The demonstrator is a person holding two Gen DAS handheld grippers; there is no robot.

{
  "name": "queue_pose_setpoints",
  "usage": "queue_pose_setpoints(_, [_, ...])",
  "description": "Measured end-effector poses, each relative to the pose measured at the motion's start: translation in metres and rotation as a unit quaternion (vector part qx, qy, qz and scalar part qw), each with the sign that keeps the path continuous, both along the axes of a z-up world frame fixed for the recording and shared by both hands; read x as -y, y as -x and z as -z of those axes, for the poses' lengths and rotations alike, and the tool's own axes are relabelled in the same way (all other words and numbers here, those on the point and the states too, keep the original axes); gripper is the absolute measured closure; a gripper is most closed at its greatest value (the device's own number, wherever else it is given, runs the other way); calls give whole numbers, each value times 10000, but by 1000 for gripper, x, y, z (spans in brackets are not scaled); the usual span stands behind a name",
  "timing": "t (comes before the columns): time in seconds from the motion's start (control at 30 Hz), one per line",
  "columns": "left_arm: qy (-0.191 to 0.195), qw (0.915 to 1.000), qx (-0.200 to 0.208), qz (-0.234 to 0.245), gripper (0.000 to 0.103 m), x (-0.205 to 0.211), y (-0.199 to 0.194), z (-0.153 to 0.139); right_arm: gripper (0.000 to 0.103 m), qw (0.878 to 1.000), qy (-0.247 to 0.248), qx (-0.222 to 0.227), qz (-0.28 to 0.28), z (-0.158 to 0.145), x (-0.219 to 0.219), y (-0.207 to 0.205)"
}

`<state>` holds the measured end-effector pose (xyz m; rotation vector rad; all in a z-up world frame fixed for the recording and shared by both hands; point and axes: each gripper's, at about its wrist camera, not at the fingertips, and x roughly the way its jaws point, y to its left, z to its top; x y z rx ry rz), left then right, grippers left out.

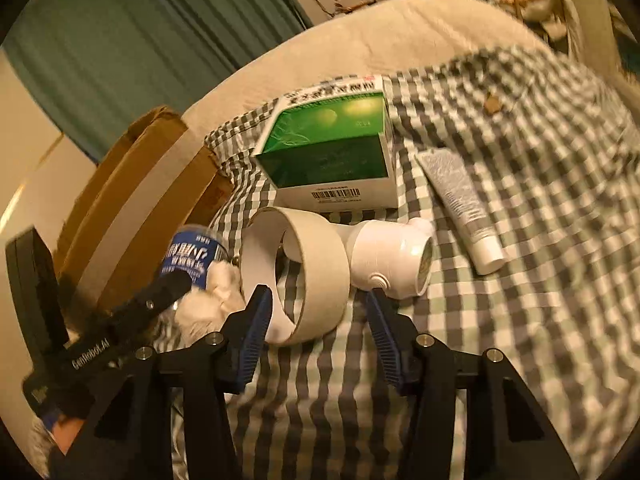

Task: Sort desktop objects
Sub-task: 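Grasp the white tape roll with the right tool while the left grasps the water bottle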

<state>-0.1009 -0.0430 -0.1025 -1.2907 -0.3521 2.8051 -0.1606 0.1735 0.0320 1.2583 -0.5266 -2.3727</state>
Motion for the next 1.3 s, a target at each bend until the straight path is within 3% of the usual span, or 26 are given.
queue_pose_setpoints(0.2, [-311,9995,94,46,1,4,10,7,76,9987,461,231,-56,17,5,10])
queue_pose_setpoints(0.3, [-354,9993,126,43,8,6,12,9,77,9983,544,188,-106,12,7,6])
queue_pose_setpoints(0.37, [-264,9993,211,151,30,3,14,10,77,9988,458,101,-142,5,7,4])
queue_pose_setpoints(0.43, [-105,9995,276,145,40,2,14,10,77,9994,308,-13,-148,-6,5,-2])
queue_pose_setpoints(0.7, [-176,9991,226,321,40,-1,1,-5,77,9980,-445,-442,-48,-50,-14,-23])
queue_pose_setpoints(1.0, [-104,9985,-60,531,40,-11,-27,-37,77,9957,-697,-610,84,-85,-22,-43])
queue_pose_setpoints(1.17, [-182,9971,-491,554,40,-11,-44,-75,77,9918,-945,-863,-28,-113,-5,-53])
queue_pose_setpoints(1.3, [-230,9926,-1061,542,40,-5,-60,-118,77,9871,-1132,-1106,-224,-139,18,-59])
